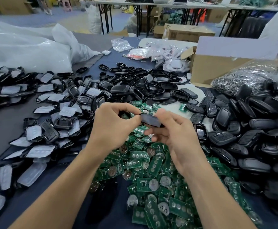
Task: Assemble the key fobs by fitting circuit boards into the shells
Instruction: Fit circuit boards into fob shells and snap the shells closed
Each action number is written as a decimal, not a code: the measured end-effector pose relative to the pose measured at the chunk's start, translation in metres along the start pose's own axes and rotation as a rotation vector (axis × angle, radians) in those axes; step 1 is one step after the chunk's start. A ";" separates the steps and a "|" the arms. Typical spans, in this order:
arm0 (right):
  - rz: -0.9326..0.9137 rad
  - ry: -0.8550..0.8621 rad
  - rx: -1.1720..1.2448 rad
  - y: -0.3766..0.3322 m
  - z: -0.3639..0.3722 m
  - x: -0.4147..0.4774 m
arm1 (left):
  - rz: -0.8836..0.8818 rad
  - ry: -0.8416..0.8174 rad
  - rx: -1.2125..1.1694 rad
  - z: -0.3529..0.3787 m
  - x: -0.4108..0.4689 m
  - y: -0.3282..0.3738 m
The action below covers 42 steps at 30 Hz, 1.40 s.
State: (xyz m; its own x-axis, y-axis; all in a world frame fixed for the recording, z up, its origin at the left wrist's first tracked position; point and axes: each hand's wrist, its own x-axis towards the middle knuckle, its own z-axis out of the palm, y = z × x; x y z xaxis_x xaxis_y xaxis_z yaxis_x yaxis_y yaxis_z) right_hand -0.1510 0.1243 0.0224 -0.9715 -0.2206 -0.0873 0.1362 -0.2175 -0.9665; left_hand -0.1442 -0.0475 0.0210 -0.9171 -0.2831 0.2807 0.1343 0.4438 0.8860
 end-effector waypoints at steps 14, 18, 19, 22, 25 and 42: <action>-0.119 -0.134 -0.189 0.000 -0.016 -0.002 | 0.157 0.096 0.071 0.012 -0.013 0.001; -0.320 0.069 -0.546 0.003 -0.010 -0.006 | -0.006 -0.078 -0.105 0.011 -0.005 -0.001; -0.334 0.094 -0.587 0.003 -0.008 -0.007 | -0.031 -0.175 -0.163 0.009 -0.004 0.000; -0.335 0.151 -0.665 0.003 -0.006 -0.010 | -0.120 -0.378 -0.235 0.002 -0.002 -0.004; -0.340 0.183 -0.749 0.001 -0.004 -0.013 | -0.152 -0.452 -0.313 0.002 -0.002 -0.005; -0.426 0.236 -0.725 0.009 0.005 -0.012 | -0.300 -0.298 -0.520 0.009 -0.001 -0.007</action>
State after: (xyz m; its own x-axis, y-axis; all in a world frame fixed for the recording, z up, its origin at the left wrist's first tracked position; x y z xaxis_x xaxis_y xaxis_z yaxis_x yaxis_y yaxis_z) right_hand -0.1369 0.1207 0.0158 -0.9375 -0.0381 0.3459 -0.3266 0.4395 -0.8367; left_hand -0.1473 -0.0429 0.0115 -0.9973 -0.0501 -0.0538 -0.0482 -0.1062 0.9932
